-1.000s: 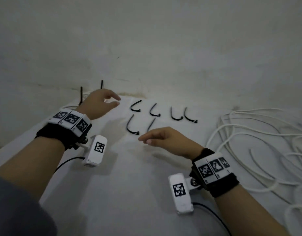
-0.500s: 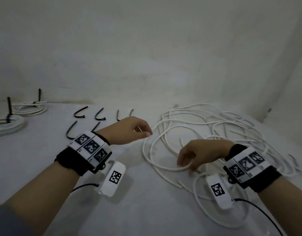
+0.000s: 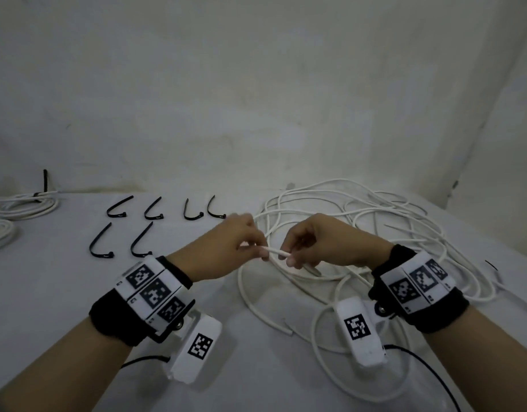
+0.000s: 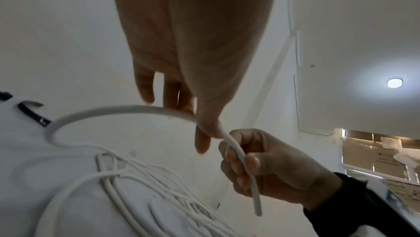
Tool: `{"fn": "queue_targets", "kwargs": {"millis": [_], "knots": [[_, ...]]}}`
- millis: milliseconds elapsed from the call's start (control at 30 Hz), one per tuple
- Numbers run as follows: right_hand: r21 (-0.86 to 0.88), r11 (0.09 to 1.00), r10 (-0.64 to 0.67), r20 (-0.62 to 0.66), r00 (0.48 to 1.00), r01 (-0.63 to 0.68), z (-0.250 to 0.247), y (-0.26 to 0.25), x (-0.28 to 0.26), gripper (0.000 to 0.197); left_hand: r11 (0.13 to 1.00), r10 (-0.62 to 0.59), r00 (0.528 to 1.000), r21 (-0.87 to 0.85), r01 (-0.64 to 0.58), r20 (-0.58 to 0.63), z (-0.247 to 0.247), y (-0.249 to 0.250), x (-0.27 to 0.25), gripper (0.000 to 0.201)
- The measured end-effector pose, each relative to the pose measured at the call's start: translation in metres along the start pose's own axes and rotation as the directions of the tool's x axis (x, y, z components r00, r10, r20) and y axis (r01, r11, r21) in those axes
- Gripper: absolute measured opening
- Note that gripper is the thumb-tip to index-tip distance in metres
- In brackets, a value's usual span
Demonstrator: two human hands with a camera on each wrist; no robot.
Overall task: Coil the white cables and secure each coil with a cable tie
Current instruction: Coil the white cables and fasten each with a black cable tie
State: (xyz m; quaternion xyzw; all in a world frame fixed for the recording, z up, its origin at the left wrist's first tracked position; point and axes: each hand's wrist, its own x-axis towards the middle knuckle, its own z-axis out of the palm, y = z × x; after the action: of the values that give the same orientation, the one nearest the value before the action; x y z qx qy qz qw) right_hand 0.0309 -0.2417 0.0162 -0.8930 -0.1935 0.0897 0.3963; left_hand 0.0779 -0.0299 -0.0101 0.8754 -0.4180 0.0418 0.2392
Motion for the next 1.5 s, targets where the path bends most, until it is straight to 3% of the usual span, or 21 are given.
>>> {"fn": "queue_targets", "kwargs": {"millis": [67,133,167,200,300,367,533,600,700,800,933,1033,1067,1133,1200,1267,1400,1467,1500], "knots": [[0.167,0.985,-0.028,-0.068,0.997,0.039,0.004,-0.003,0.003,0.011,0.999,-0.032,0.953,-0.02,0.027,-0.301,-0.006,-0.005,-0.004,0.033],[0.295,0.95,-0.062,-0.15,0.987,0.104,0.01,-0.007,0.007,0.017,0.971,-0.185,0.824,-0.231,0.068,-0.535,-0.01,-0.01,-0.005,0.042],[0.332,0.933,-0.079,-0.19,0.979,0.14,0.014,-0.01,0.01,0.018,0.917,-0.301,0.773,-0.391,0.075,-0.558,-0.012,-0.012,-0.005,0.044],[0.346,0.922,-0.095,-0.231,0.968,0.173,0.018,-0.014,0.014,0.018,0.825,-0.405,0.757,-0.561,0.061,-0.513,-0.014,-0.012,-0.005,0.042],[0.305,0.925,-0.114,-0.342,0.933,0.225,0.03,-0.025,0.027,0.015,0.462,-0.517,0.826,-0.886,0.047,-0.225,-0.02,-0.008,-0.005,0.037],[0.259,0.94,-0.109,-0.393,0.913,0.223,0.039,-0.028,0.036,0.015,0.381,-0.5,0.851,-0.923,0.048,-0.162,-0.026,-0.004,-0.007,0.037],[0.095,0.976,-0.146,-0.384,0.912,0.196,0.044,-0.039,0.047,0.016,0.37,-0.535,0.829,-0.927,0.054,-0.165,-0.038,-0.006,-0.01,0.028],[0.043,0.971,-0.191,-0.459,0.868,0.236,0.038,-0.044,0.051,0.016,0.358,-0.531,0.834,-0.932,0.06,-0.15,-0.041,-0.011,-0.013,0.028],[-0.061,0.947,-0.289,-0.599,0.747,0.317,0.034,-0.048,0.059,0.019,0.405,-0.454,0.882,-0.911,0.081,-0.124,-0.041,-0.019,-0.021,0.028],[-0.331,0.89,-0.447,-0.491,0.748,0.315,0.042,-0.044,0.071,0.044,0.501,-0.324,0.94,-0.862,0.077,-0.104,-0.04,-0.021,-0.029,0.028],[-0.476,0.809,-0.554,-0.424,0.717,0.343,0.046,-0.037,0.077,0.027,0.543,-0.253,0.96,-0.839,0.04,-0.117,-0.038,-0.021,-0.031,0.03],[-0.5,0.798,-0.566,-0.433,0.701,0.336,0.031,-0.037,0.076,0.015,0.515,-0.293,0.952,-0.854,0.078,-0.09,-0.032,-0.022,-0.031,0.04],[-0.518,0.784,-0.59,-0.453,0.668,0.342,0.024,-0.038,0.077,0.016,0.49,-0.311,0.947,-0.868,0.084,-0.084,-0.03,-0.023,-0.031,0.044],[-0.572,0.735,-0.666,-0.509,0.545,0.364,0.013,-0.041,0.078,0.019,0.45,-0.337,0.936,-0.891,0.063,-0.104,-0.028,-0.026,-0.03,0.051],[-0.561,0.718,-0.696,-0.558,0.452,0.413,0.009,-0.042,0.079,0.022,0.427,-0.352,0.924,-0.904,0.013,-0.153,-0.031,-0.03,-0.031,0.047],[-0.499,0.746,-0.666,-0.581,0.468,0.442,0.012,-0.042,0.082,0.026,0.362,-0.356,0.914,-0.93,-0.058,-0.195,-0.036,-0.033,-0.032,0.043],[-0.312,0.859,-0.509,-0.603,0.614,0.406,0.016,-0.029,0.089,0.019,0.134,-0.348,0.895,-0.96,-0.245,-0.277,-0.057,-0.029,-0.029,0.048],[-0.236,0.892,-0.445,-0.617,0.65,0.386,0.012,-0.02,0.088,0.009,0.069,-0.352,0.878,-0.944,-0.321,-0.324,-0.075,-0.026,-0.026,0.048],[-0.217,0.902,-0.423,-0.621,0.66,0.374,0.011,-0.016,0.088,0.017,0.045,-0.357,0.867,-0.933,-0.356,-0.348,-0.083,-0.025,-0.024,0.048]]}}
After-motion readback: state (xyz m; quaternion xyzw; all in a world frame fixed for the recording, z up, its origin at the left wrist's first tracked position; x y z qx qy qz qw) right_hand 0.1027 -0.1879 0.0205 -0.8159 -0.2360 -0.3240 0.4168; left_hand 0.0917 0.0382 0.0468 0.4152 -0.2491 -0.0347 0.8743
